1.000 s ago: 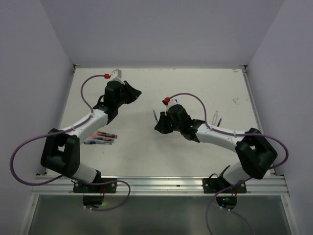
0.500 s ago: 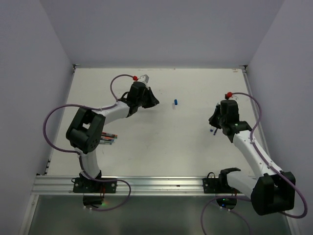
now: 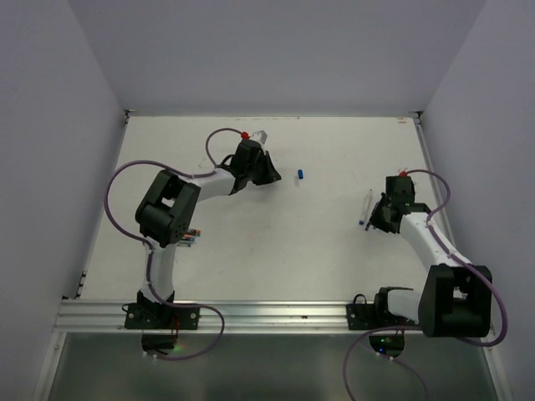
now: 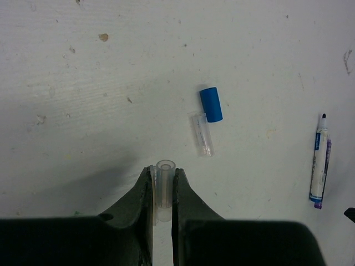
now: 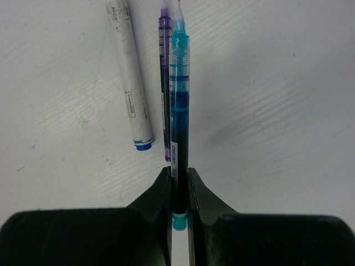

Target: Open the pen caps

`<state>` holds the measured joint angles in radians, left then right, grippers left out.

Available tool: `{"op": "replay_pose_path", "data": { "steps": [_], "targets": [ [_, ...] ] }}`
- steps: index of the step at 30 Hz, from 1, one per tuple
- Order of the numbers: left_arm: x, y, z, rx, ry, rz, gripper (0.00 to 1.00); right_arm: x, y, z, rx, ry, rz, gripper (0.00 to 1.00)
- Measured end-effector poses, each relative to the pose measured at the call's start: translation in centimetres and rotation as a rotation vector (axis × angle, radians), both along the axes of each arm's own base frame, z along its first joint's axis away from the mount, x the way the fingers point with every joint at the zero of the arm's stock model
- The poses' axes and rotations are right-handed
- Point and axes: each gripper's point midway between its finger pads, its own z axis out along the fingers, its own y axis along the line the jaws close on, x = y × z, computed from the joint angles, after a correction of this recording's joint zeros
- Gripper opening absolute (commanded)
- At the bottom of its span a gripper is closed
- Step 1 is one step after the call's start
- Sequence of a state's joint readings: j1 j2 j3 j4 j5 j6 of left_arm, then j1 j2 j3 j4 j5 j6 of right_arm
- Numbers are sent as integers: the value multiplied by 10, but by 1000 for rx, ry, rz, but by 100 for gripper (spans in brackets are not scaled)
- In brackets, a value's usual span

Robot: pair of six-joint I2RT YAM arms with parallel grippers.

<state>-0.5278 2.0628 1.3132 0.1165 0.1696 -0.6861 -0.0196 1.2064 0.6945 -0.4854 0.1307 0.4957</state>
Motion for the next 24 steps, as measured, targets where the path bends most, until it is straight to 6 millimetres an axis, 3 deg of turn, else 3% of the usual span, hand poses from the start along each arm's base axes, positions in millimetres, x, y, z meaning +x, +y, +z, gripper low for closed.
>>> {"op": "replay_pose_path", "data": {
  "steps": [5,13,24],
  "targets": [
    [2,-10,-10,3,13,-21,0,-3,-3,-17,-3,54,-15,0],
    [3,-19,-23,8,37,-41,0,-5,-9,-26,-4,72,-41,0],
    [7,-33,-24,-13,41,-72,2,-5,-7,-41,34,113,-52,19]
  ]
}}
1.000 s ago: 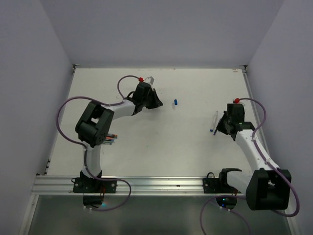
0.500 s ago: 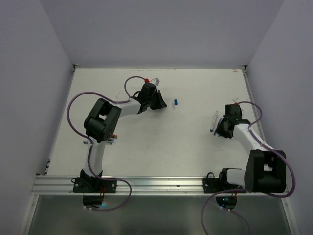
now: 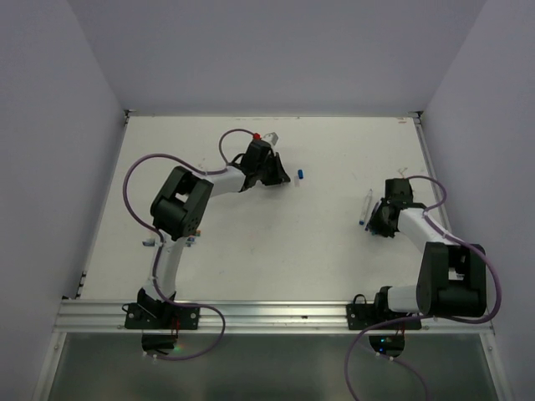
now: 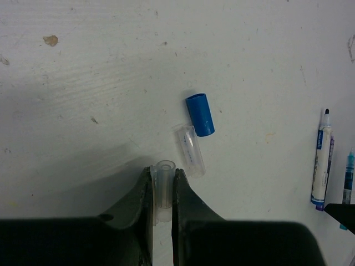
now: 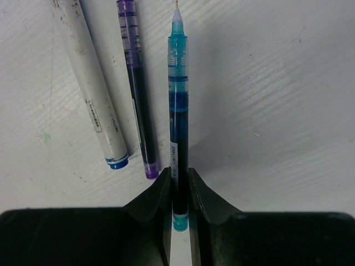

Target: Open the pen caps

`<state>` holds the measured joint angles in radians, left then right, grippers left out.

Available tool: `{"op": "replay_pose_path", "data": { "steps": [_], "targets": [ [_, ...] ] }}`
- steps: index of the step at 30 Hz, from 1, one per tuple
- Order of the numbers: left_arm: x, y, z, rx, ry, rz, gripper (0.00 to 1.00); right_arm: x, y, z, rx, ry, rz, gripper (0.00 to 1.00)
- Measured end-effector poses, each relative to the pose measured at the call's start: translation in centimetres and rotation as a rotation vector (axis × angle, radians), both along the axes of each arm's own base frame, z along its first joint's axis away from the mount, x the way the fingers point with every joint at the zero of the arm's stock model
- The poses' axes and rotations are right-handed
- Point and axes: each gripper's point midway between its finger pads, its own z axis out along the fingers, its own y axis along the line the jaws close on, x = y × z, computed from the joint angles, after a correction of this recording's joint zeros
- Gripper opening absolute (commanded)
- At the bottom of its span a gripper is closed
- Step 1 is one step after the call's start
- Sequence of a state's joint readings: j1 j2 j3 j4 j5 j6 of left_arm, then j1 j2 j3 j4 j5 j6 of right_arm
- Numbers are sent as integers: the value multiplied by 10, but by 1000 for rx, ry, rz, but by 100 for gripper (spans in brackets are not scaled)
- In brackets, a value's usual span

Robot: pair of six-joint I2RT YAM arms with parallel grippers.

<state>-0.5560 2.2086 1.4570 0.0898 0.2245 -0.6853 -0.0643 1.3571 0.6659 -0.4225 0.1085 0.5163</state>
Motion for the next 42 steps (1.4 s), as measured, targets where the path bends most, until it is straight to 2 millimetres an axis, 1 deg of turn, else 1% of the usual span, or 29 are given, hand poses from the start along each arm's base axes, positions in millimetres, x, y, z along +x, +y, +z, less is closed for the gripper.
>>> {"op": "replay_pose_path", "data": {
  "steps": [4,5,9,11,13,15,16,18,19,21,23,24,25,29,30,32,34,37,38,40,42],
  "targets": [
    [1,-4,1,-8,0,-8,4,1,2,-1,23,-10,3,20],
    [1,-5,1,-10,1,-10,6,2,3,-1,29,-14,5,25],
    [2,-10,-1,-27,7,-23,9,1,7,-4,57,-17,11,29],
    [3,-11,-1,-31,7,-26,12,2,8,-4,67,-22,12,35],
    [3,-11,-1,-31,7,-26,14,4,8,-3,72,-29,14,36],
    [3,-12,-1,-32,7,-27,18,4,9,-3,75,-31,16,41],
    [3,-12,-1,-31,8,-27,22,5,10,-3,78,-33,18,45],
    [3,-11,-1,-31,9,-27,28,6,10,-2,81,-42,21,47],
    [3,-12,-2,-34,10,-28,31,6,10,-1,80,-42,21,52],
    [3,-13,0,-42,8,-32,33,6,10,-1,77,-43,22,58],
    [2,-15,1,-50,9,-35,37,6,10,1,78,-49,20,80],
    [2,-15,1,-54,10,-36,38,6,10,2,77,-50,21,98],
    [2,-16,2,-57,12,-35,42,6,10,3,79,-53,18,98],
    [3,-17,4,-67,8,-36,45,5,9,13,71,-71,23,99],
    [3,-17,4,-67,7,-35,45,5,8,18,64,-78,21,99],
    [3,-18,4,-68,5,-35,47,8,6,34,53,-113,21,98],
    [4,-18,5,-71,3,-34,48,14,5,55,45,-169,25,99],
    [3,-17,6,-78,-8,-27,50,27,6,95,33,-292,38,99],
    [3,-15,7,-77,-12,-21,50,30,7,106,30,-327,44,98],
    [-1,-9,7,-64,-13,-1,50,33,15,124,24,-380,72,98],
    [-5,1,8,-48,-18,33,51,36,33,133,-4,-396,138,99]
  ]
}}
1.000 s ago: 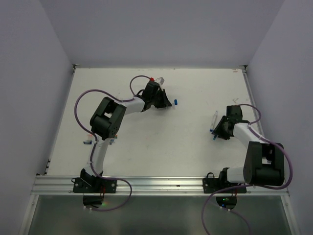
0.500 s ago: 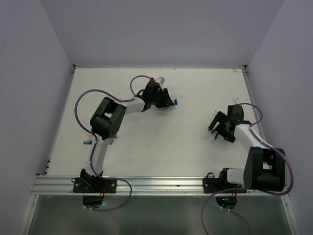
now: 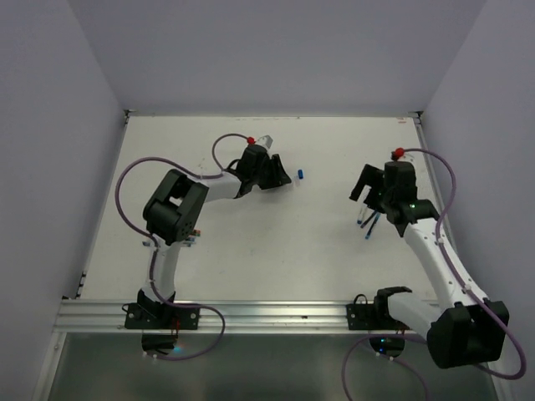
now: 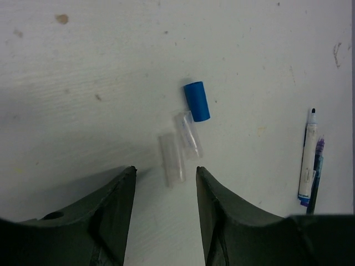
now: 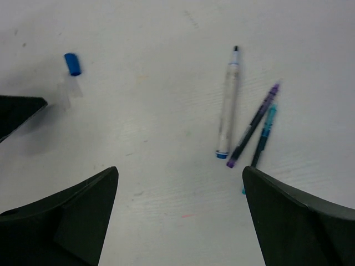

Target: Open the pen caps

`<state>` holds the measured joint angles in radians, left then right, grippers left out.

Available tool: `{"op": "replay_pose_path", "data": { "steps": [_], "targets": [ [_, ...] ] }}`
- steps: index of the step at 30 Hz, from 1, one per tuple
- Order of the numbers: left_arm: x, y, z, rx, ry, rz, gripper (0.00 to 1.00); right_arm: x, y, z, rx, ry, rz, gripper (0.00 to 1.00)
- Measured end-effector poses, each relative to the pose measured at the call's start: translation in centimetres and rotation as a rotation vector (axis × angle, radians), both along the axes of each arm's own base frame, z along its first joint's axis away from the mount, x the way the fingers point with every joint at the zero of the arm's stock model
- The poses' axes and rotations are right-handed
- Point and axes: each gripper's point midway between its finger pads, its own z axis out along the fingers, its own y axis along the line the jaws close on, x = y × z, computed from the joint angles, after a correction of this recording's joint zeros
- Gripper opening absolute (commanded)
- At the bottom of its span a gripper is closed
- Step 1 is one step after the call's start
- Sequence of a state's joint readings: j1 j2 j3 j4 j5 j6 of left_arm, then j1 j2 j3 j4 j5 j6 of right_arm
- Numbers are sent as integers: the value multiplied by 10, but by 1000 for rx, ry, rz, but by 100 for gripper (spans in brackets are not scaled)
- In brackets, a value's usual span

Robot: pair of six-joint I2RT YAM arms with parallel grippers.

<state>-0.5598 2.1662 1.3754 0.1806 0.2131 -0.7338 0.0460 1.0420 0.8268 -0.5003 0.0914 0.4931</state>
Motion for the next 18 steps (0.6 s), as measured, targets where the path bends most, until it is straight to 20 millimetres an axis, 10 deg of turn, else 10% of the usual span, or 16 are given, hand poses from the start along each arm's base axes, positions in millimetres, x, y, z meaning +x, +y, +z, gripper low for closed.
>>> {"op": "replay_pose_path", "data": {
  "steps": [5,13,18],
  "targets": [
    [-18,36,22,49,-33,113,51,5,70,3,-111,23,248,99],
    [-38,119,142,53,-142,458,34,14,141,-9,-364,81,446,99],
    [-64,192,135,162,-7,716,33,20,148,-10,-347,42,462,99]
  ]
}}
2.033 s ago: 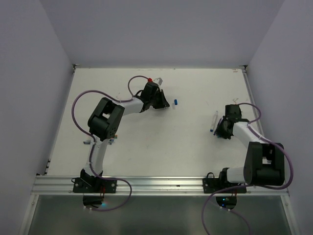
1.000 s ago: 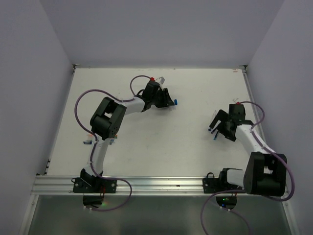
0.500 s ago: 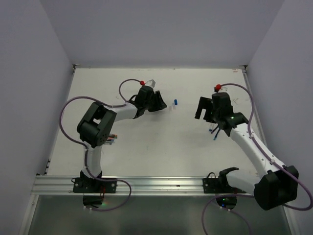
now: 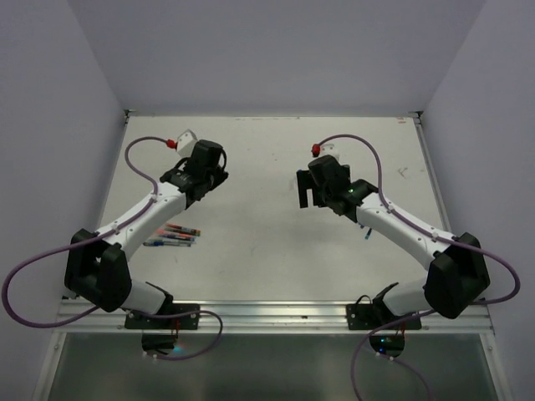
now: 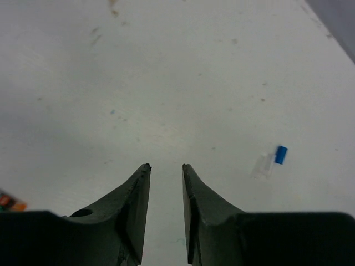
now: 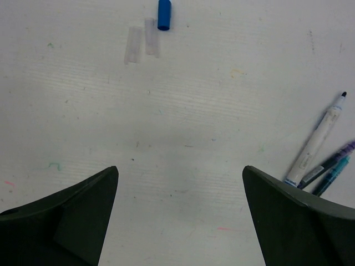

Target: Open the pen caps

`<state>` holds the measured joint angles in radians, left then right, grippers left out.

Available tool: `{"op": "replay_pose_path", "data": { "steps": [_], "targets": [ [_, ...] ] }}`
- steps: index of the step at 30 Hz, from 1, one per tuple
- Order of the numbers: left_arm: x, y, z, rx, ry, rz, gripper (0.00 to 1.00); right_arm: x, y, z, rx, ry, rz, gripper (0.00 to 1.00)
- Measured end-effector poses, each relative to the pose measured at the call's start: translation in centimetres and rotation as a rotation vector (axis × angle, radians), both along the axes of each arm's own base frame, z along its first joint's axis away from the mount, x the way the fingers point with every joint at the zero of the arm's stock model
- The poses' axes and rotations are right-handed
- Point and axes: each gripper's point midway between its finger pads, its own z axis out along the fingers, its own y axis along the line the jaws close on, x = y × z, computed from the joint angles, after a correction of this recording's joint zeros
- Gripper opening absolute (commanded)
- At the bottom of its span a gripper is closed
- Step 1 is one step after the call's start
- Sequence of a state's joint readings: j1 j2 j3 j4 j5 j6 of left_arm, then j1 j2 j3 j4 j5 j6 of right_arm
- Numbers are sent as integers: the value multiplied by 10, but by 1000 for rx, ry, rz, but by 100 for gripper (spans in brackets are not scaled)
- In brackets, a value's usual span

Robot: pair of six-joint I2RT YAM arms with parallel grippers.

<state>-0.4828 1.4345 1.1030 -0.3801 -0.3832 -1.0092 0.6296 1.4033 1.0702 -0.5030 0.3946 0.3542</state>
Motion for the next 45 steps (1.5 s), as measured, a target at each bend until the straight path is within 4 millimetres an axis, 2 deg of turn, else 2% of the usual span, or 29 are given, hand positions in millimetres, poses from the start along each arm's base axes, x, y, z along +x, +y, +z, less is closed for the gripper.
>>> {"op": "replay_pose_path", "data": {
  "steps": [3,7,11,19,27,34,45],
  "targets": [
    [-17,40,-27,60,123,124,43,-4,6,-3,38,4,36,99],
    [-44,82,-56,119,250,248,50,-9,19,-7,76,28,102,99],
    [-64,107,-70,155,310,324,51,-12,25,-10,87,42,140,98],
    [-85,143,-95,197,380,419,50,-23,32,-9,141,45,199,99],
    [-92,158,-110,212,407,467,42,-24,37,-5,169,36,220,98],
    [-94,161,-129,228,447,476,41,-29,36,-9,173,43,226,98],
    [-92,164,-138,226,447,486,40,-28,36,-6,179,33,227,99]
  ]
}}
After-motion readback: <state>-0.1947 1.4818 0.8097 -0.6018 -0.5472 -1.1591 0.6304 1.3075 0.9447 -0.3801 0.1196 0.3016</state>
